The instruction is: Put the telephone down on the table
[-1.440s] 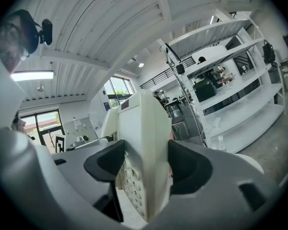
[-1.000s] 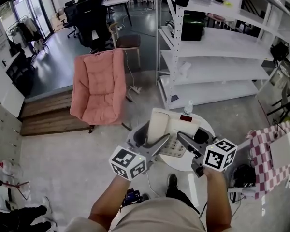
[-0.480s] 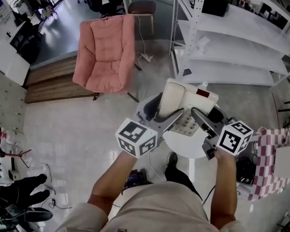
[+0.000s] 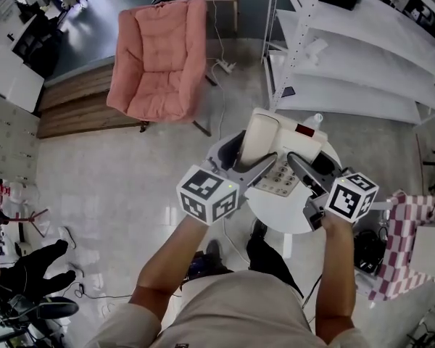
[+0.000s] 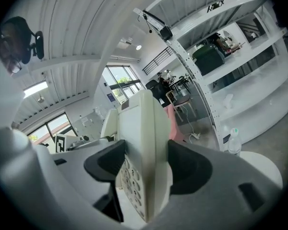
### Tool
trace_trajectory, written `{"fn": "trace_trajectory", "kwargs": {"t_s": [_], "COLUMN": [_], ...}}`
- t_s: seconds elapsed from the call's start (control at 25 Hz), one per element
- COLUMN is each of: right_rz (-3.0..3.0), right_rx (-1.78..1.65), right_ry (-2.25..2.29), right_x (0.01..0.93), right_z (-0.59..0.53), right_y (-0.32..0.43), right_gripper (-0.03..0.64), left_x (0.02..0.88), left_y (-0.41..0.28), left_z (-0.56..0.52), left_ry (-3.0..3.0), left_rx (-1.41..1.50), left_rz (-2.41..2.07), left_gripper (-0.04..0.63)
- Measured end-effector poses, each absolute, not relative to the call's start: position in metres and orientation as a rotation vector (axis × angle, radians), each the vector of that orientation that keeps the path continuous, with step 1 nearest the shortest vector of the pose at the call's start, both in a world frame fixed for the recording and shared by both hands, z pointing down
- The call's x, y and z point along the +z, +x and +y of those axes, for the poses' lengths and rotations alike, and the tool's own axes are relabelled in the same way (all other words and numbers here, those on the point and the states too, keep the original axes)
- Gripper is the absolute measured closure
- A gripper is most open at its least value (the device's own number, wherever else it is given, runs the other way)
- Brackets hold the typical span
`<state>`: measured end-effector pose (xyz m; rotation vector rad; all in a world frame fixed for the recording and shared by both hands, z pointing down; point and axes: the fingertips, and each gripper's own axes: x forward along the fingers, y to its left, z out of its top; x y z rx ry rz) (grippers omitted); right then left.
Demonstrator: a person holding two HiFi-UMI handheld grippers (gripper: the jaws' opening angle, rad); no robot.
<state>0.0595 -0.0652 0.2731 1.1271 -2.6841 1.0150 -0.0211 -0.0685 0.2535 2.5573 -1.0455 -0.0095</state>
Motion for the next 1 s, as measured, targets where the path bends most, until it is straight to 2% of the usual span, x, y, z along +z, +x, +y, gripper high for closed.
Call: {"fn": "trace_trajectory", "kwargs": {"t_s": [1.0], "right_rz": [-2.544], "right_rx": [1.258], "right_ry": [1.086], "right_x": [0.414], "right_z": [-0.129], "right_y": [0.081], "right_gripper": [0.354], "left_x": [0.395], "left_y": [-0.001], "left_z": [-0.134], "left_ry": [2.347], "left_rx": [0.12], "left_rz": [-1.018], "left_gripper": [0.261]}}
